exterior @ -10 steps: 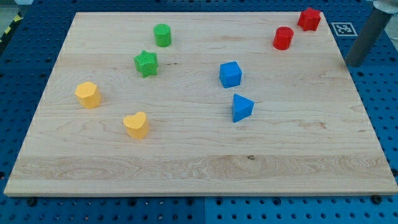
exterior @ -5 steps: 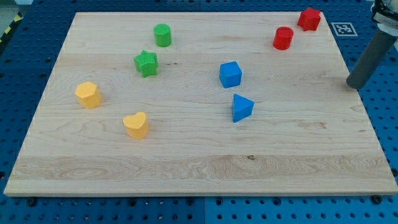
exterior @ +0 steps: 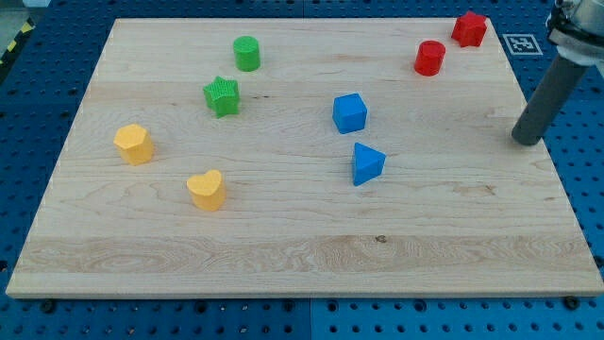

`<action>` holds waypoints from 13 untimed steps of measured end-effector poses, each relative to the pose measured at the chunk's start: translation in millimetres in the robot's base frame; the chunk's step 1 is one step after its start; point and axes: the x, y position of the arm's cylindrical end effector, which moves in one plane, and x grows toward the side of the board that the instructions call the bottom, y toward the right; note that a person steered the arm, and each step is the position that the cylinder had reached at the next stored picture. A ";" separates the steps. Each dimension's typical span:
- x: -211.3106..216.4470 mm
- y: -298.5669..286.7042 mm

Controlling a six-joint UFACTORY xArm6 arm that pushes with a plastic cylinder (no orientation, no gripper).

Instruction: Move the blue cube towards the top center

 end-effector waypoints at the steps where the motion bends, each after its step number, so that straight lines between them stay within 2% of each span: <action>1: 21.4 -50.3; 3: 12.7 -53.3; 5: -10.3 -115.8; 8: -11.9 -173.6; 13: -26.3 -178.5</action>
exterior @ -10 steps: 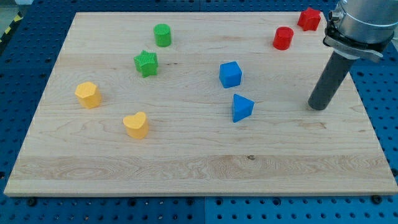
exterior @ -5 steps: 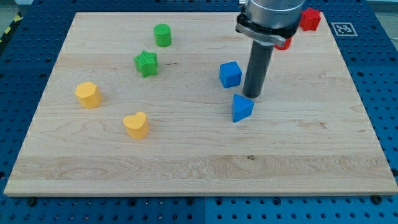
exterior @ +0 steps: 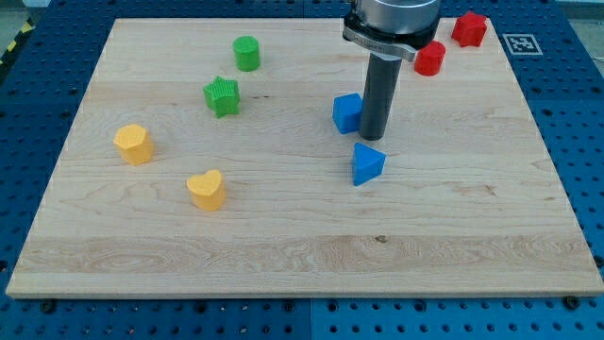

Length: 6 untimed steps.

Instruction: Move the blue cube towards the top center

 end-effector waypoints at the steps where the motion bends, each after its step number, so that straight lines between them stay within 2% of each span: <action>1: -3.3 -2.8; 3: -39.3 -34.0; 4: -39.3 -34.0; 6: -36.9 -72.1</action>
